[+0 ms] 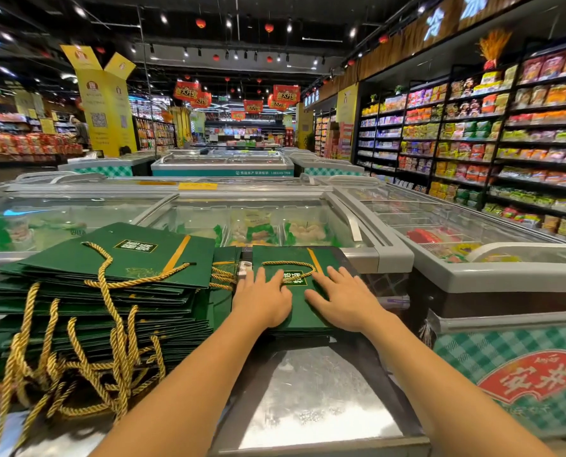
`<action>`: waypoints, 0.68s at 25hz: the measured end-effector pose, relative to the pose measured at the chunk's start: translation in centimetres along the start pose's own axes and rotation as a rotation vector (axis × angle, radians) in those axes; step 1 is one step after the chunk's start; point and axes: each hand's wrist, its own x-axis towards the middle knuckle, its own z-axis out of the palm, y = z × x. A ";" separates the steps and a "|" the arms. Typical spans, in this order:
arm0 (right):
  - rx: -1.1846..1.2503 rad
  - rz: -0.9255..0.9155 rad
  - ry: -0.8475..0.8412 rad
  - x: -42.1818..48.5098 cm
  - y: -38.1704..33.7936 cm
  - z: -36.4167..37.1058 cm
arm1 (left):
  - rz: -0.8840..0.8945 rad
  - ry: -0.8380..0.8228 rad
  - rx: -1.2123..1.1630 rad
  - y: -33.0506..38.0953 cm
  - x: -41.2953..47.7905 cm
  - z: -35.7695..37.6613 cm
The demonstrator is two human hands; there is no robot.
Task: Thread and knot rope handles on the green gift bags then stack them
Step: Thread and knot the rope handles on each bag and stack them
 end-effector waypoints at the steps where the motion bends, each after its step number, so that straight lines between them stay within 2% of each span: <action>1: -0.014 -0.002 -0.031 0.2 -0.1 0.4 | -0.013 -0.051 -0.004 -0.2 0.4 0.7; 3: -0.042 0.002 -0.061 0.4 -0.1 1.4 | -0.027 -0.084 -0.015 -0.6 1.0 2.1; 12: -0.123 -0.001 -0.066 0.5 0.0 2.0 | -0.017 0.018 0.022 0.0 -0.1 2.1; 15: -0.261 -0.118 0.173 -0.7 -1.1 0.8 | 0.041 0.168 0.080 1.4 -2.9 -0.3; 17: -0.143 -0.201 0.364 -1.3 -2.6 -0.3 | 0.171 0.287 -0.032 2.1 -5.0 -2.9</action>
